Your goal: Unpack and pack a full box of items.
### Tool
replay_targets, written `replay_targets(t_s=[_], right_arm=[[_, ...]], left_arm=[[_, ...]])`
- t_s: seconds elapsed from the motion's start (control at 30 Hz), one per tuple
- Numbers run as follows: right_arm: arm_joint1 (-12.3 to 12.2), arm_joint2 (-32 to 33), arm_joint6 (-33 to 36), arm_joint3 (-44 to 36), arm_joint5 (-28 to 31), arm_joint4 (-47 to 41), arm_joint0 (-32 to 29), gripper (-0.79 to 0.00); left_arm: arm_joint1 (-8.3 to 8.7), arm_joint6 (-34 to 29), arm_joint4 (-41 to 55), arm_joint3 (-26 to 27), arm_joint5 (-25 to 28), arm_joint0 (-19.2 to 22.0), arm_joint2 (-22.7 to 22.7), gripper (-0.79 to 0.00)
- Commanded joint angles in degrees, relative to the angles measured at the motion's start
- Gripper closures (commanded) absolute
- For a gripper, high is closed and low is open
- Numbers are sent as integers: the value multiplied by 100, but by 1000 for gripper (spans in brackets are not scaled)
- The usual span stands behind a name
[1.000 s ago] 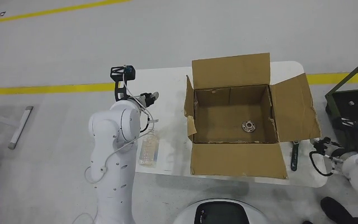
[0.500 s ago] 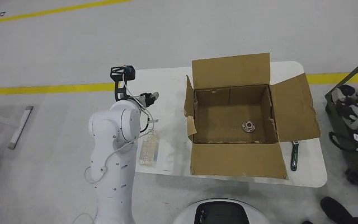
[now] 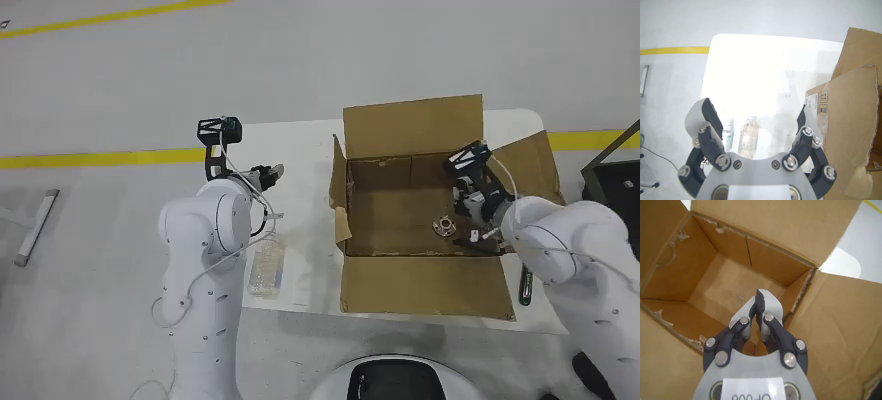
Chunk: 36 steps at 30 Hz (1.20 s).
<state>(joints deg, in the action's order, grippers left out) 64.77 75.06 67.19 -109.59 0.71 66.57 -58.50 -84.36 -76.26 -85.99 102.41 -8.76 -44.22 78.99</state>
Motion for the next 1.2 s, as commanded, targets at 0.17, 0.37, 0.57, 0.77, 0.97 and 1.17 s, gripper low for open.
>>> replay_targets(t_s=[0.17, 0.37, 0.57, 0.77, 0.97, 1.17], right_arm=[[122, -747, 496, 981, -173, 225, 761, 0], [122, -747, 496, 981, -173, 225, 761, 0], [112, -883, 455, 897, 82, 452, 668, 0], [207, -1387, 1095, 1062, 8, 784, 981, 0], [407, -1918, 1811, 1947, -116, 614, 1720, 0], [548, -2138, 2039, 2709, -93, 374, 2201, -296]], left_arm=[[0, 0, 0, 0, 0, 0, 0, -785], [0, 0, 0, 0, 0, 0, 0, -785], [0, 0, 0, 0, 0, 0, 0, -785], [0, 0, 0, 0, 0, 0, 0, -785], [0, 0, 0, 0, 0, 0, 0, -785], [0, 0, 0, 0, 0, 0, 0, -785]])
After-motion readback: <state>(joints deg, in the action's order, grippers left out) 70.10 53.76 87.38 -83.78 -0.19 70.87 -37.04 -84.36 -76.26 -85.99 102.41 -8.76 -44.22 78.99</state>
